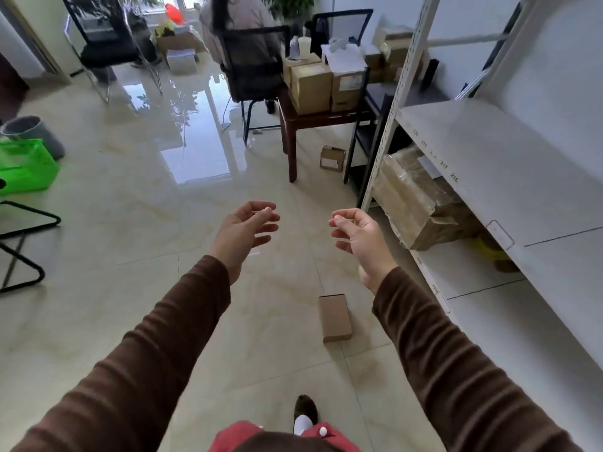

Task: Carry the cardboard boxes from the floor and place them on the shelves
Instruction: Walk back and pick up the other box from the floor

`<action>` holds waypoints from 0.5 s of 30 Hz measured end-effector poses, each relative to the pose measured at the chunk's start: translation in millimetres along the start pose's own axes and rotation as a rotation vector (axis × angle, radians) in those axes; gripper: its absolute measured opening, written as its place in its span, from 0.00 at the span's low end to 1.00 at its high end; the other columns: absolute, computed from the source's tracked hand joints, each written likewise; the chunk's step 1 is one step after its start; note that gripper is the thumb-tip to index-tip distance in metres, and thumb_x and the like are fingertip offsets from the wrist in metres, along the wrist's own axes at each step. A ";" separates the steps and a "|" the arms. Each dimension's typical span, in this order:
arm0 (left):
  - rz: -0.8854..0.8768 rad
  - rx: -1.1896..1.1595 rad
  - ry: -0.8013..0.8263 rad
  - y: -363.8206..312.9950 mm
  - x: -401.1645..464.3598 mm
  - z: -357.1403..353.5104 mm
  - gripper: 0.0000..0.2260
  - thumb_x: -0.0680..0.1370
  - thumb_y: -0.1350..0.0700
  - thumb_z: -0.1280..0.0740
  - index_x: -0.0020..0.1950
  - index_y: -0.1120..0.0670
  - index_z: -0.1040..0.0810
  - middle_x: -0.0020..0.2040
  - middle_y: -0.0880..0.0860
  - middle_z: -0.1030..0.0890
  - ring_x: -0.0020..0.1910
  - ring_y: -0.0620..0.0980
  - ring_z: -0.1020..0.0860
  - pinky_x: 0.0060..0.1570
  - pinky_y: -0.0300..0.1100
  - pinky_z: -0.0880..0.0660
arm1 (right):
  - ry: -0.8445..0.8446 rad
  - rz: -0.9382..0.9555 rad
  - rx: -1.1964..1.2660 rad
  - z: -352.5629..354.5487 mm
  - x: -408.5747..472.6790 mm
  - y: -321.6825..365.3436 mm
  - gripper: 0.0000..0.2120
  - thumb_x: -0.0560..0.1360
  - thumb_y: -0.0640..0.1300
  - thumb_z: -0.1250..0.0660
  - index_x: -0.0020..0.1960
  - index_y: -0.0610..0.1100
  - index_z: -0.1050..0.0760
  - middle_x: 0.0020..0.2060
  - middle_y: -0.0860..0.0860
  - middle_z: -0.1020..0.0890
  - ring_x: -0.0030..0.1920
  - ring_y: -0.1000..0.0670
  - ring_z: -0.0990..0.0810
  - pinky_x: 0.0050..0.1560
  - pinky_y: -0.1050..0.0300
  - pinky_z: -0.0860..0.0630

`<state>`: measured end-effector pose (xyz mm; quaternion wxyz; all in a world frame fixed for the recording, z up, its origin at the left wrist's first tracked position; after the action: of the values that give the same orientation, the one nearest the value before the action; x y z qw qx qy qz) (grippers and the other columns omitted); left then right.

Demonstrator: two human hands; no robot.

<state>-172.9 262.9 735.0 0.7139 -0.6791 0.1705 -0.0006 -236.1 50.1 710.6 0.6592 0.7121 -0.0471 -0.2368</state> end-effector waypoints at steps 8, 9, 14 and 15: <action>0.028 0.042 0.143 -23.0 161.7 3.8 0.07 0.84 0.57 0.36 0.58 0.55 0.19 0.52 0.54 0.16 0.48 0.49 0.18 0.50 0.43 0.21 | -0.120 -0.006 0.024 -33.3 124.8 24.6 0.05 0.83 0.42 0.35 0.51 0.47 0.21 0.46 0.51 0.17 0.46 0.52 0.21 0.49 0.56 0.24; 0.028 0.054 0.177 -25.5 183.4 2.7 0.07 0.84 0.56 0.36 0.57 0.54 0.19 0.51 0.53 0.16 0.48 0.49 0.17 0.50 0.43 0.20 | -0.150 -0.008 0.033 -37.4 138.1 26.2 0.05 0.83 0.42 0.35 0.51 0.48 0.21 0.46 0.51 0.17 0.46 0.52 0.20 0.49 0.56 0.24; 0.027 0.136 0.377 -44.5 284.5 -6.0 0.06 0.83 0.56 0.36 0.54 0.51 0.18 0.50 0.52 0.15 0.48 0.49 0.17 0.50 0.44 0.20 | -0.345 -0.023 0.110 -55.0 193.9 34.6 0.05 0.82 0.41 0.35 0.52 0.47 0.20 0.46 0.50 0.16 0.45 0.52 0.20 0.47 0.57 0.23; 0.029 0.163 0.422 -49.5 301.0 -9.9 0.06 0.83 0.56 0.36 0.55 0.52 0.18 0.51 0.53 0.15 0.49 0.49 0.17 0.51 0.45 0.20 | -0.395 -0.029 0.128 -56.8 200.8 36.1 0.05 0.82 0.41 0.35 0.53 0.46 0.20 0.46 0.50 0.16 0.45 0.52 0.20 0.47 0.57 0.22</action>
<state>119.6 179.5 709.8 0.7150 -0.6014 0.3252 -0.1462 -27.1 21.5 691.1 0.5873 0.6929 -0.1802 -0.3775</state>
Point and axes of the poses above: each hand's wrist, its own x-axis towards the middle knuckle, its own z-axis out of the back of the hand, y = z × x, the point moved 2 cm from there along x, towards the middle knuckle
